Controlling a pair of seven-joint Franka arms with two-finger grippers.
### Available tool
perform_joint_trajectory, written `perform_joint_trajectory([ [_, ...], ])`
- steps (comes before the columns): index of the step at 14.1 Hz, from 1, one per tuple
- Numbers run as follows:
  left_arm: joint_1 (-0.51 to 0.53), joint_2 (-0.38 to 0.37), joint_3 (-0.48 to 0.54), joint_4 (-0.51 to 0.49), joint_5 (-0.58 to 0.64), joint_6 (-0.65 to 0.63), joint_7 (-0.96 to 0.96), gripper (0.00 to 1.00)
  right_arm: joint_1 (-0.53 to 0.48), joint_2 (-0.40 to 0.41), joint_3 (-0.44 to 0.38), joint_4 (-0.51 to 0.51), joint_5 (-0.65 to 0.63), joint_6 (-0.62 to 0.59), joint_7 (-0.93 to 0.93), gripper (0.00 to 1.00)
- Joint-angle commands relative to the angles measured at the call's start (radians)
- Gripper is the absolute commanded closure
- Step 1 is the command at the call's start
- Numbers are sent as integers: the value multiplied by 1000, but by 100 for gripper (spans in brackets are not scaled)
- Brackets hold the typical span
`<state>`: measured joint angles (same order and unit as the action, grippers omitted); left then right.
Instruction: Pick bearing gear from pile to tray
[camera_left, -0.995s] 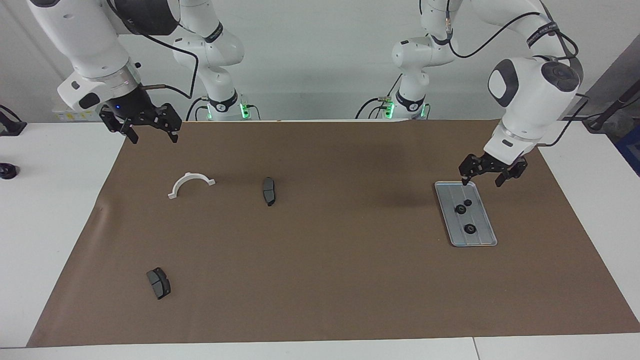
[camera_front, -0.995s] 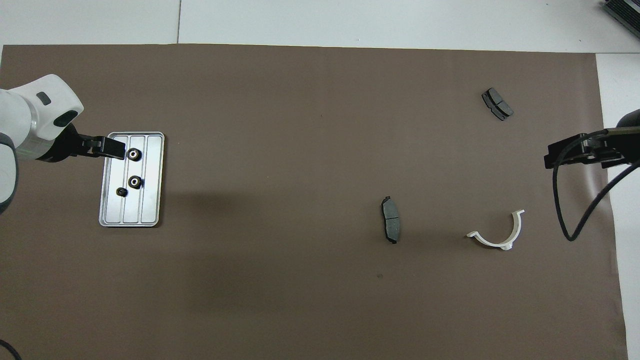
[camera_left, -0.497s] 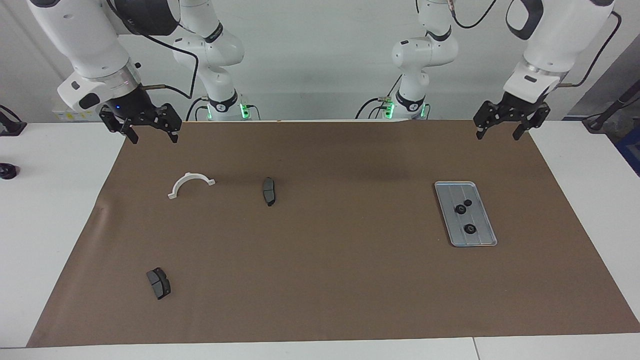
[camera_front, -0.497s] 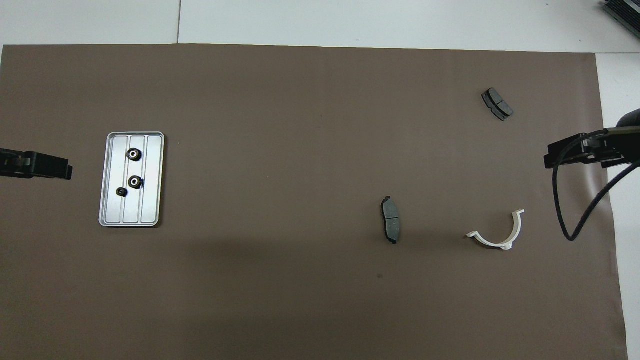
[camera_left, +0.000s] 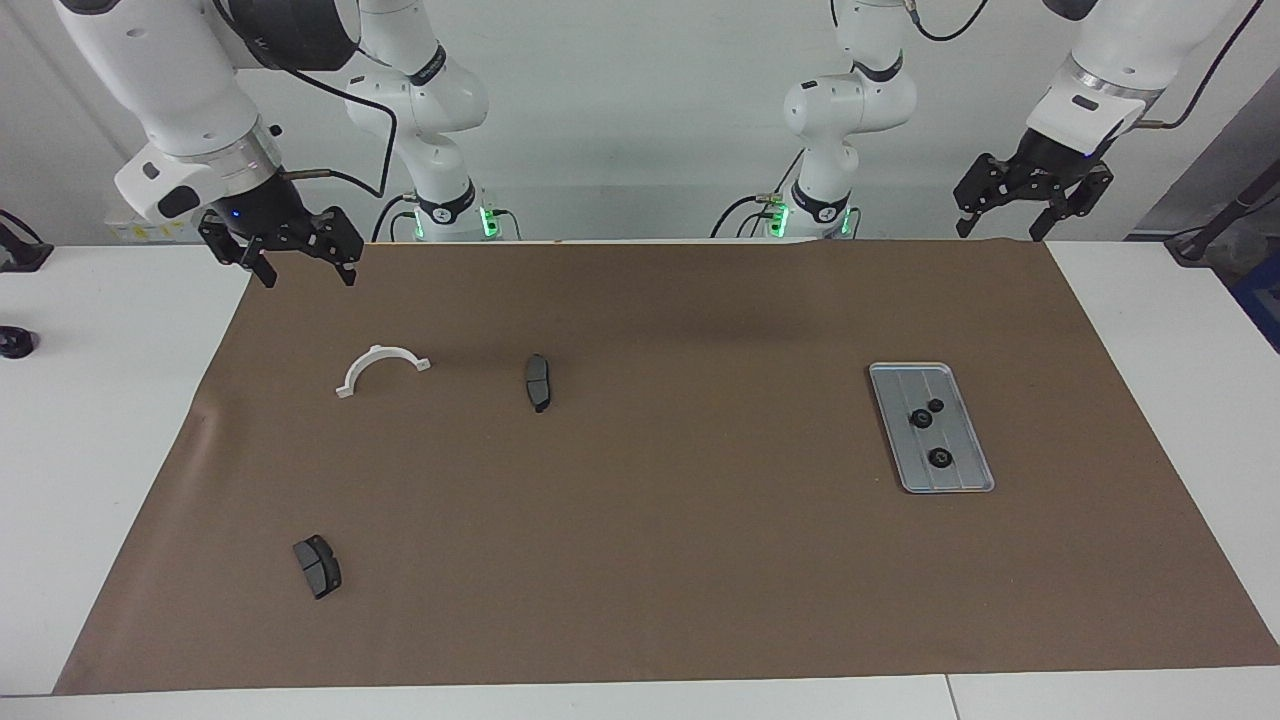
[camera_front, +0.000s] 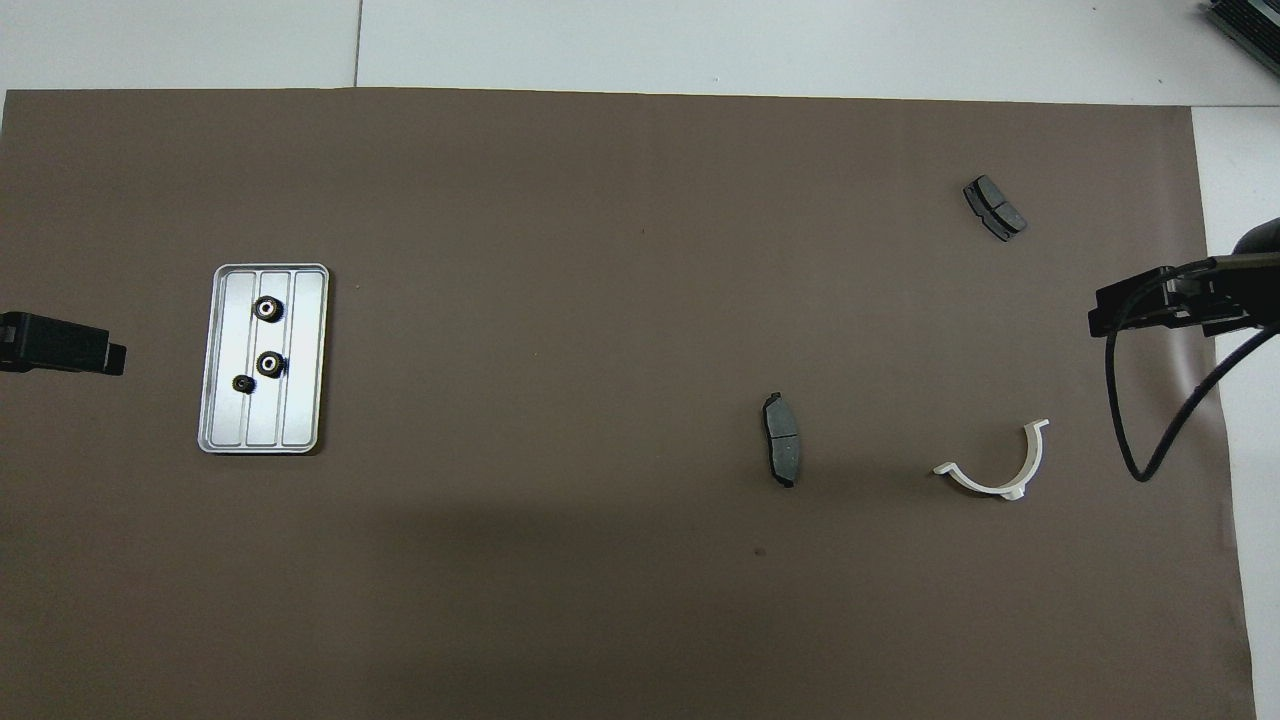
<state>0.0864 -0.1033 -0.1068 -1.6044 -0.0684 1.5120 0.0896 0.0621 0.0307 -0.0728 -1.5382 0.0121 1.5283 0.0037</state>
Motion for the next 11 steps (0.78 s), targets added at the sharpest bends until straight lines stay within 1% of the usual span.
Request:
perform_joint_trajectory([
  [1,4,-12,4,-14,-22,-1,2,0,-1,-3,-1,-2,15,-2,10,0],
  [2,4,-16,7,-26,-21,-3,7,0,-1,-3,-1,-2,15,-2,10,0],
  [5,3,-19,9,-17,-18,-22,-1,0,-1,-3,-1,-2,15,-2,10,0],
  [11,4,-32,10,-32,-14,-26,7,0,-1,-3,-1,-2,15,-2,10,0],
])
